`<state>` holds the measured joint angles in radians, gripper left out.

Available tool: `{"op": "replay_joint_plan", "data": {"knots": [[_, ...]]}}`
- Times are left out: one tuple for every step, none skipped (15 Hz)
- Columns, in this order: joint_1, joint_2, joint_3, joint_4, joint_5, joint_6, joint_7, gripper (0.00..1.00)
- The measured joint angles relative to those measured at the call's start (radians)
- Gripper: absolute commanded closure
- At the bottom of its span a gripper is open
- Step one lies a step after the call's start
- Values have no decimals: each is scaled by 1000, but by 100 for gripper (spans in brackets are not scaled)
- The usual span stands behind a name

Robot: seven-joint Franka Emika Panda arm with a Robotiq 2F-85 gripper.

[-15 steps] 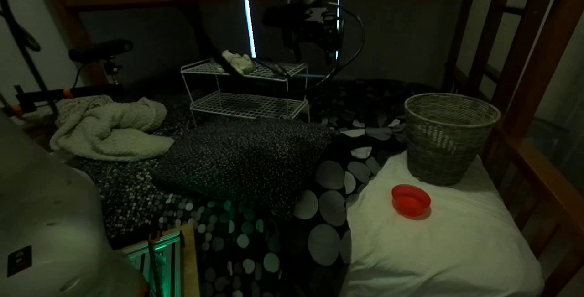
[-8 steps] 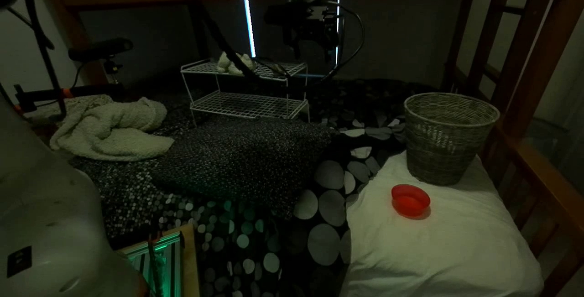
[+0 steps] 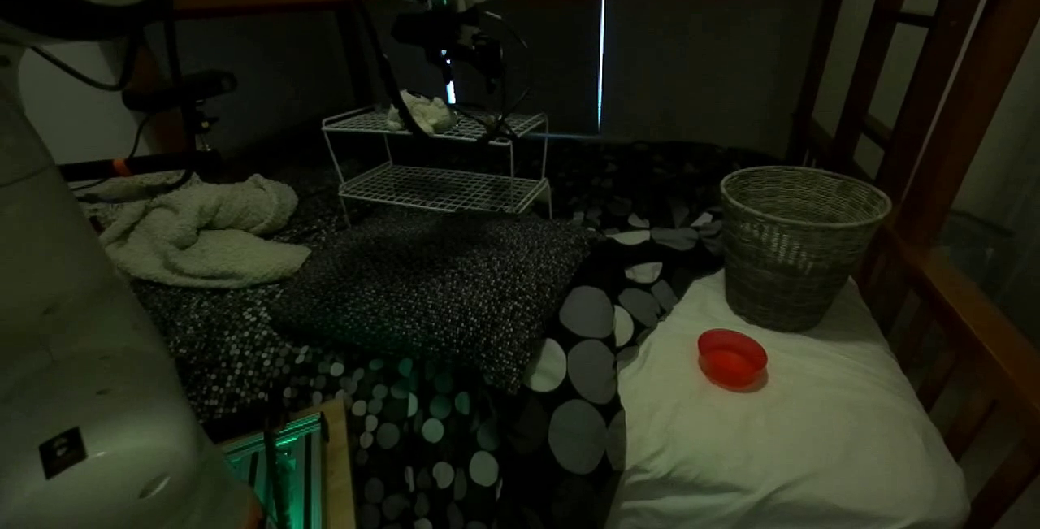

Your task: Remove the sunglasses from the top shelf of the shoe rack and put it in the orange bowl on the bed

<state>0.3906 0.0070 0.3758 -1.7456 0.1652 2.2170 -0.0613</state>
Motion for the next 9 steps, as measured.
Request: {"op": "replay_joint_plan", "data": {"knots": [[6,12,7,0,-10,26,38,0],[8,24,10,0,-23,44,71,0],[8,37,10,0,-42,60,104,0],[7,52,9,-2,-62,76,137,0],[7,70,8,-3,-78,106,163,0],[7,93,7,-3,-85,145,176,0],[9,121,8,2,-86,185,177,0],[13,151,9,13,-86,216,176,0],[18,182,11,28,-86,239,173,0]]}}
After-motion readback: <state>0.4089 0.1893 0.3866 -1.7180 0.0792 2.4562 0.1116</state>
